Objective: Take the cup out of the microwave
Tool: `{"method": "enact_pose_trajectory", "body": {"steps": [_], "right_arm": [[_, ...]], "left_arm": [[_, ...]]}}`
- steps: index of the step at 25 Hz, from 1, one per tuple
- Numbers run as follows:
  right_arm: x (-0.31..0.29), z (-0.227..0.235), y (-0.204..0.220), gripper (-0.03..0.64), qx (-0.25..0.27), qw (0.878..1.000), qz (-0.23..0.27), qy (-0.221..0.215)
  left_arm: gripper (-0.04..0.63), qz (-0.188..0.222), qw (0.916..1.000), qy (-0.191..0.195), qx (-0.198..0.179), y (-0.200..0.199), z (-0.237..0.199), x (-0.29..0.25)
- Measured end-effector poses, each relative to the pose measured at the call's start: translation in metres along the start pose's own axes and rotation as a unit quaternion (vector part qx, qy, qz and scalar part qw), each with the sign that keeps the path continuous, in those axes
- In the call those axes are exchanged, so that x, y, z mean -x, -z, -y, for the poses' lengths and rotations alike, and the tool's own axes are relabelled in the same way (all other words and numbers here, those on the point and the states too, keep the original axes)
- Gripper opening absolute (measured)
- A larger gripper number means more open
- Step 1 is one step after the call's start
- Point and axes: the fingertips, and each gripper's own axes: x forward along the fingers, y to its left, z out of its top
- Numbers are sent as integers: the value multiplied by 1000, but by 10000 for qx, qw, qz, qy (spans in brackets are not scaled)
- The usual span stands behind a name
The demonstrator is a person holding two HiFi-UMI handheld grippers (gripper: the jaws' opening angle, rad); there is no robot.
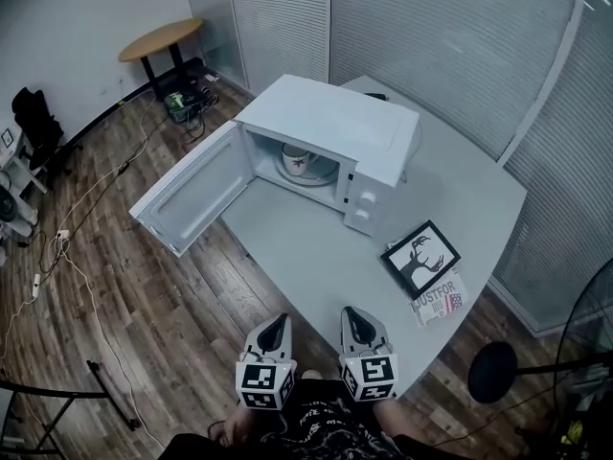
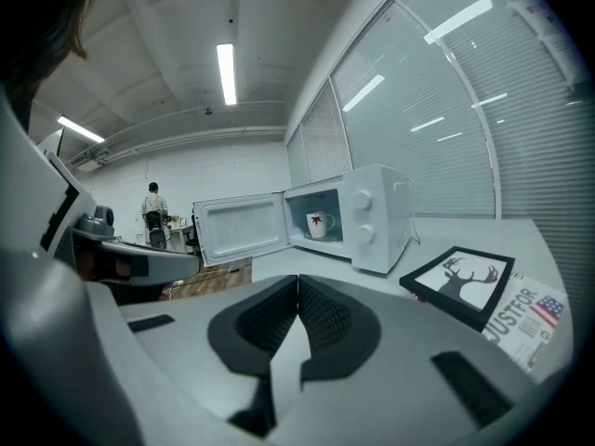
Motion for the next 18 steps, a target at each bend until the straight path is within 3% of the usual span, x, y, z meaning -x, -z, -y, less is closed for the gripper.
{"method": "enact_pose_trajectory", "body": {"steps": [18], "right_arm": [[-76, 17, -19, 5, -205, 9985, -80, 492]], "left_arm": [[6, -154, 9980, 558, -253, -35, -47, -85]]}}
